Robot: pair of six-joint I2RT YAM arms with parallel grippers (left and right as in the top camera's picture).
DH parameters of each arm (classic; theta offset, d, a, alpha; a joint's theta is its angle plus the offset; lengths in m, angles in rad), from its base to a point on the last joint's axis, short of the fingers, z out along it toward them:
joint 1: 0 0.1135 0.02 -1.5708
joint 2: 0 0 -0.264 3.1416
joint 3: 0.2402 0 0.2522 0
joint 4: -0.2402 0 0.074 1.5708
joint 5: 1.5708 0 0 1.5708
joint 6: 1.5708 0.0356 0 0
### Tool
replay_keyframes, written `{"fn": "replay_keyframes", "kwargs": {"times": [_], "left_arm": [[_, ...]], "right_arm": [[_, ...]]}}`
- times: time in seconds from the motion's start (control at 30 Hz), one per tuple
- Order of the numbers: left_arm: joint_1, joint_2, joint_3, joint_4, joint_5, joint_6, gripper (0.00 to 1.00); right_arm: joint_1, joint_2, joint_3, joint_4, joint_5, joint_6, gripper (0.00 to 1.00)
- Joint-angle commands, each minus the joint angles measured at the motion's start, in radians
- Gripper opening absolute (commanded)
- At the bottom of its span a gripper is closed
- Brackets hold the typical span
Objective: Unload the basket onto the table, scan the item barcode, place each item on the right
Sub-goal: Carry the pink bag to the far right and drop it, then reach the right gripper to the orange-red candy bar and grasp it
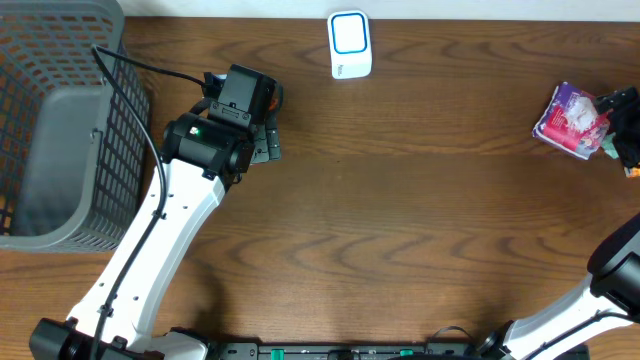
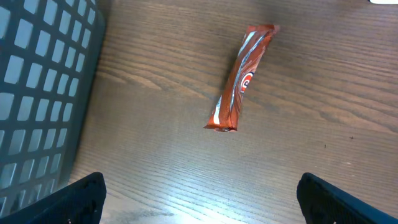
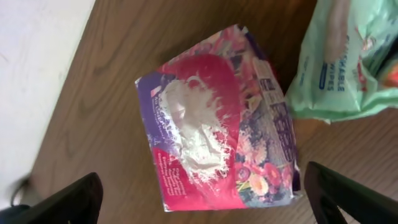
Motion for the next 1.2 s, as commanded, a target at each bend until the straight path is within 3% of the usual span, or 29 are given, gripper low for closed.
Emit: {"fn": "replay_keyframes", "kwargs": {"times": [0.0, 0.27, 0.5, 1.0, 1.17], "left_arm": [[0.003, 0.0, 0.012, -0.003, -0.003, -0.002, 0.98], [0.003, 0.0, 0.012, -0.003, -0.002, -0.002, 0.98], [0.003, 0.0, 0.012, -0.003, -0.002, -0.002, 0.98], [0.003, 0.0, 0.012, -0.003, -0.002, -0.002, 0.98], [0.003, 0.0, 0.012, -0.003, -0.003, -0.002, 0.98]], "right_arm": [[0.004, -0.024, 0.013, 0.0, -0.086, -0.094, 0.99], [0.069, -0.144, 0.018, 0.035, -0.27, -0.095, 0.99], [0.273, -0.193, 0.017, 0.033, -0.411, -0.106, 0.99], [0.841, -0.1, 0.014, 0.027, -0.105, -0.099, 0.99], [0.972, -0.054, 0.014, 0.069, 0.082, 0.037, 0.99]]}}
